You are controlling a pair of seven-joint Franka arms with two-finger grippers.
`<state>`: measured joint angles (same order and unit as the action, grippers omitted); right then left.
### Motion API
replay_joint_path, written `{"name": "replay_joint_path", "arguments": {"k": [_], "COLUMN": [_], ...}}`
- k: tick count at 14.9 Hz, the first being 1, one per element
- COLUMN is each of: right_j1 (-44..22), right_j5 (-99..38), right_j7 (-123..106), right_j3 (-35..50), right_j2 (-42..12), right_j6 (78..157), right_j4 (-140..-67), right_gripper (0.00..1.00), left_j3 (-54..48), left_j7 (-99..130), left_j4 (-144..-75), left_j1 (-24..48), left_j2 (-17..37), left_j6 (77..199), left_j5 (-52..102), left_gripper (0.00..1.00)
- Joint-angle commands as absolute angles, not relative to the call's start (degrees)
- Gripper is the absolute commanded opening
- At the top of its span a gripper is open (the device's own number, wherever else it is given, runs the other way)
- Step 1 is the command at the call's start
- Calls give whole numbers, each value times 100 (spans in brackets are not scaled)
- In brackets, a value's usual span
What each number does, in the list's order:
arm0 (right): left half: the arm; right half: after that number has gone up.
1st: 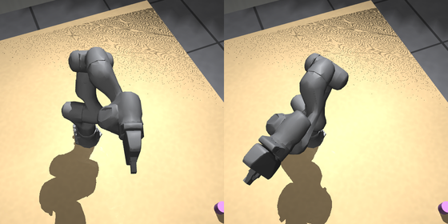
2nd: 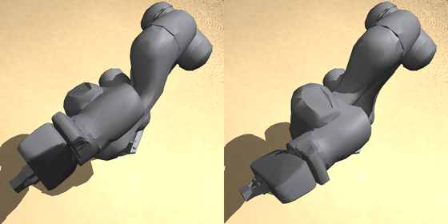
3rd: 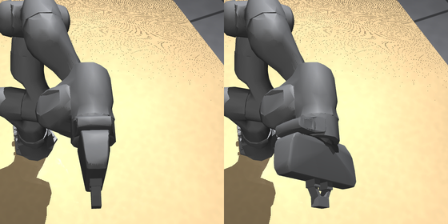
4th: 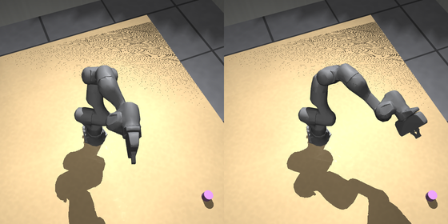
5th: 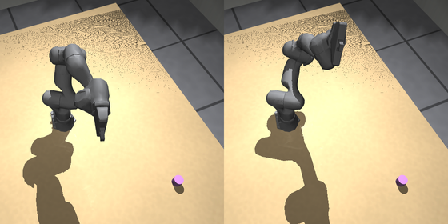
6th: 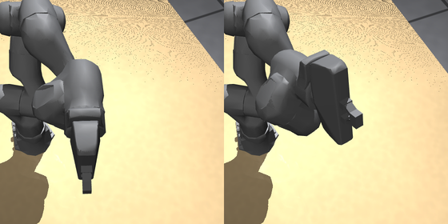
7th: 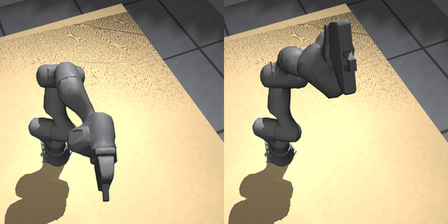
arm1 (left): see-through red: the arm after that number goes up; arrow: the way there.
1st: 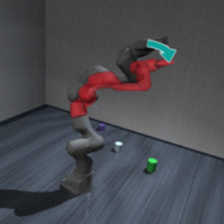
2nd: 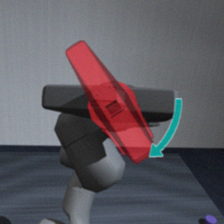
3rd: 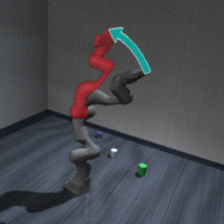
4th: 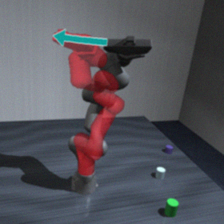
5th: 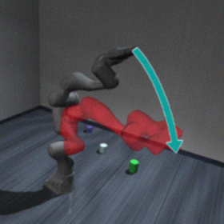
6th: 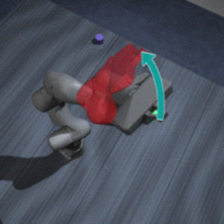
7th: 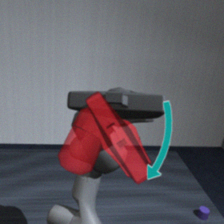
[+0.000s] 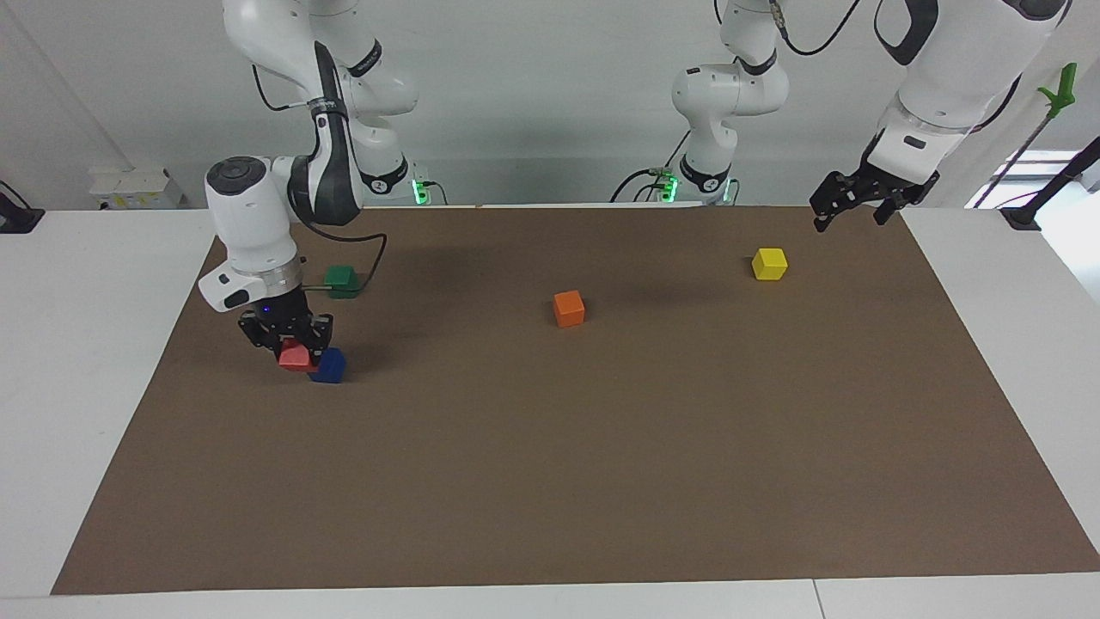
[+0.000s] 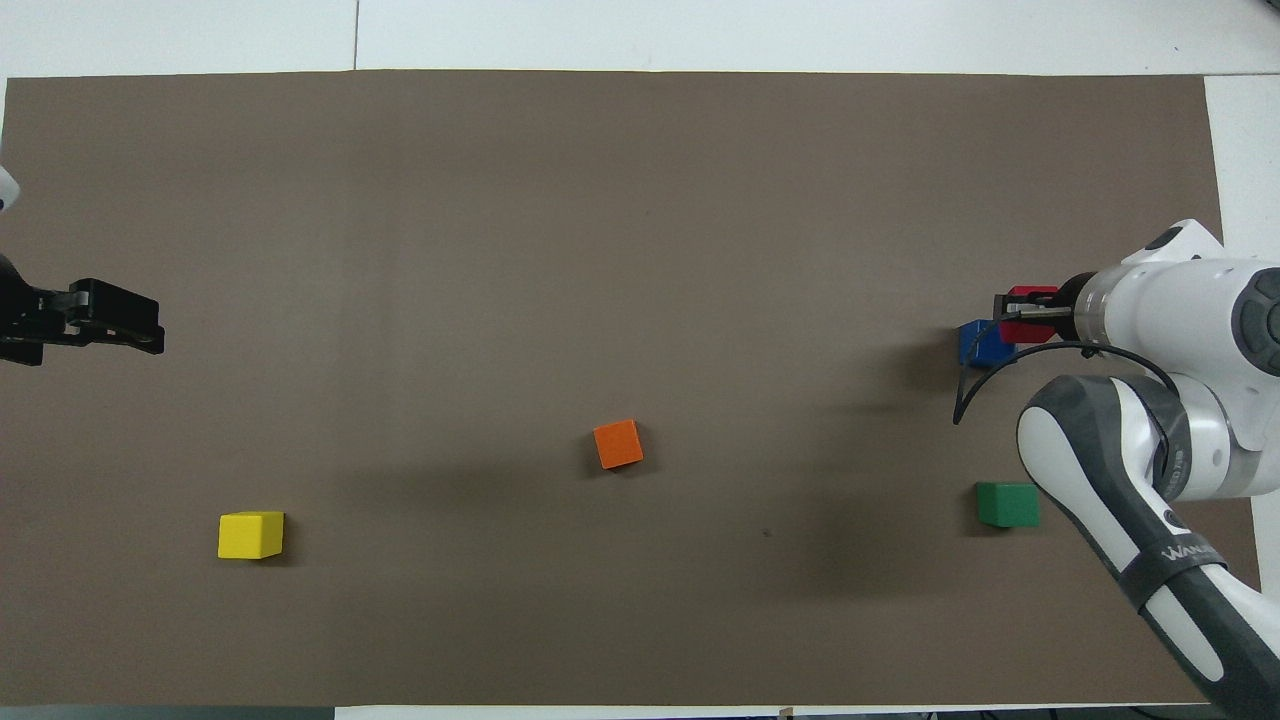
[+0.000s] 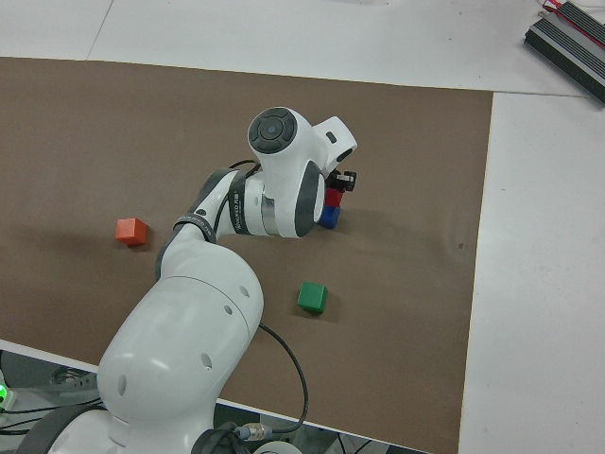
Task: Transfer red block to right arm and stack on blue block
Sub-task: 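Lower the red cube onto the blue cube and open the right gripper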
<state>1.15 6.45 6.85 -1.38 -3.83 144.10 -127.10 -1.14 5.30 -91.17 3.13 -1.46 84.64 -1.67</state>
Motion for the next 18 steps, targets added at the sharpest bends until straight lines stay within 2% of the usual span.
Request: {"name": "replay_joint_path", "arguments": {"k": [1,13,18], "right_j1": [123,62,88], "right_j5": [800,791,739], "right_j7": [1168,1187,1222], "right_j3": [-44,-44,-44], "right_j2": [-325,-264,-255], "right_j6": [14528,14695,14687], "right_j4": [-12814,-13069,-13069], "right_gripper": [0,0,0], "left_j3": [53,9,9], "left_j7": [439,97,123], "left_j4": [-9062,-9351,-9360], "left_j1": [510,466,501], "left_j2": [-176,-246,-211], "left_j6": [8297,8674,9211], "left_j5": [-290,-246,-158], "left_gripper": [100,100,100]}}
